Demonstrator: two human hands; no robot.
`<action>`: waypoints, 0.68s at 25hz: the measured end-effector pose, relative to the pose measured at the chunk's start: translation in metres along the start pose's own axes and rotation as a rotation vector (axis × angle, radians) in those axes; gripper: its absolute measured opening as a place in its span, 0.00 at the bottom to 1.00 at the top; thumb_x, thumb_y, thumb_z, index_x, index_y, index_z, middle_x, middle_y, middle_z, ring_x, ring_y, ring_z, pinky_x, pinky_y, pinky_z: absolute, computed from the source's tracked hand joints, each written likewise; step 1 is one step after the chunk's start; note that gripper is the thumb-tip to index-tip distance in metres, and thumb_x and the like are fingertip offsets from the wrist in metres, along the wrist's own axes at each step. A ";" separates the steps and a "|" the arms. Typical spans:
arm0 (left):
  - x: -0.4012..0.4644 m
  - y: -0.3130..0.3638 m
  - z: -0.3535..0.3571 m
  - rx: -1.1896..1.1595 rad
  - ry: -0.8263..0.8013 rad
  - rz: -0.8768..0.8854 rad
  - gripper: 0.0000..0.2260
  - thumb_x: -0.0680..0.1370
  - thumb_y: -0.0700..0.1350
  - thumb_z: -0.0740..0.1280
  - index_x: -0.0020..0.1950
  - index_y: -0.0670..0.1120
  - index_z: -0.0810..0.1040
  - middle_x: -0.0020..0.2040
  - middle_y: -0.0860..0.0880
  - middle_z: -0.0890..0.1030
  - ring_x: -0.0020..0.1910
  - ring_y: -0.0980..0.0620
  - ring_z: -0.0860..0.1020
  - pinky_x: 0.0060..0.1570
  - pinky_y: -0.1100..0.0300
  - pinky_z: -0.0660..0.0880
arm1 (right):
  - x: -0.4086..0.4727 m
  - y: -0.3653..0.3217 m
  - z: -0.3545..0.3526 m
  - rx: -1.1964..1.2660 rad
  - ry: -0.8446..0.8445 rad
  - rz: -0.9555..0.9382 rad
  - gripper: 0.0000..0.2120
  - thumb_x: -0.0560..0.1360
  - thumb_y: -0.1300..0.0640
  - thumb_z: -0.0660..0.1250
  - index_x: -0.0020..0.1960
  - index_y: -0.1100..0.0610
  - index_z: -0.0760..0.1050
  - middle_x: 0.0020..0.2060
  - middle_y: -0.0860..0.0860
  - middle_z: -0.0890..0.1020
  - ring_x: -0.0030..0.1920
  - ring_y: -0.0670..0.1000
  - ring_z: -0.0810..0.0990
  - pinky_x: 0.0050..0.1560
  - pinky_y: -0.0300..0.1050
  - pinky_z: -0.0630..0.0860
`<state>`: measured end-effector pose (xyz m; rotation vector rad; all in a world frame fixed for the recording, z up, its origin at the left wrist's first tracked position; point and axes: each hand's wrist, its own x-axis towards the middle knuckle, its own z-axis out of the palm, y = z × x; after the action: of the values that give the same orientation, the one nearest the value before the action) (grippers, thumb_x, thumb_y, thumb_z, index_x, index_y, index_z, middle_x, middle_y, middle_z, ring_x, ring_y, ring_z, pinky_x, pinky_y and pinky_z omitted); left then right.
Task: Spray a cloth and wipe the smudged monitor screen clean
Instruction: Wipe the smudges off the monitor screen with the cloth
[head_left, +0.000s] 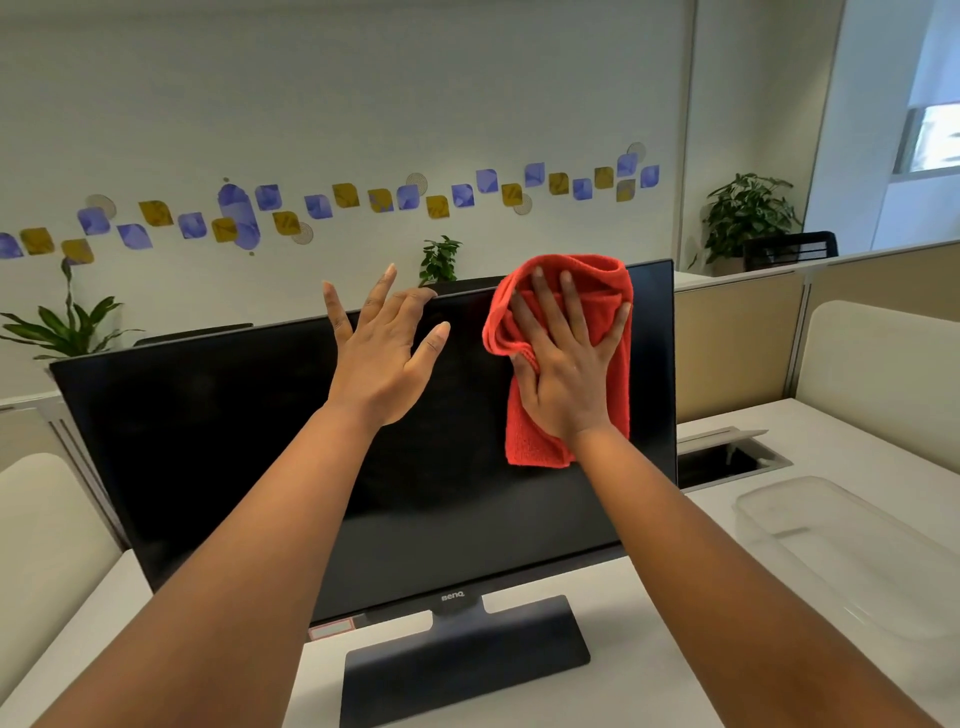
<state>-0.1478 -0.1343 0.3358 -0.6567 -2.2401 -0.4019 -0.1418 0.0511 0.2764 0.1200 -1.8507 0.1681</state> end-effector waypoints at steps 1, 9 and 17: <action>0.000 0.000 0.000 0.018 0.004 0.005 0.26 0.75 0.59 0.45 0.69 0.50 0.63 0.73 0.50 0.63 0.75 0.57 0.45 0.62 0.50 0.22 | -0.001 0.001 0.000 -0.003 0.009 0.035 0.23 0.77 0.47 0.53 0.70 0.52 0.64 0.70 0.55 0.67 0.72 0.57 0.58 0.65 0.73 0.44; 0.001 0.002 0.000 -0.002 -0.019 -0.012 0.26 0.75 0.59 0.46 0.69 0.50 0.63 0.74 0.49 0.62 0.75 0.56 0.45 0.62 0.50 0.22 | -0.077 0.026 0.006 0.118 0.047 0.600 0.26 0.77 0.47 0.49 0.73 0.54 0.57 0.73 0.55 0.59 0.73 0.55 0.52 0.67 0.72 0.48; -0.001 0.002 -0.005 -0.027 -0.034 -0.022 0.27 0.73 0.61 0.49 0.68 0.51 0.64 0.74 0.48 0.61 0.75 0.55 0.46 0.60 0.51 0.20 | -0.103 0.013 0.011 0.109 0.062 0.845 0.26 0.77 0.48 0.53 0.72 0.57 0.57 0.72 0.59 0.60 0.73 0.60 0.54 0.67 0.73 0.48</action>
<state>-0.1439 -0.1352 0.3386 -0.6582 -2.2796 -0.4356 -0.1251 0.0613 0.1741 -0.5962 -1.7270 0.8444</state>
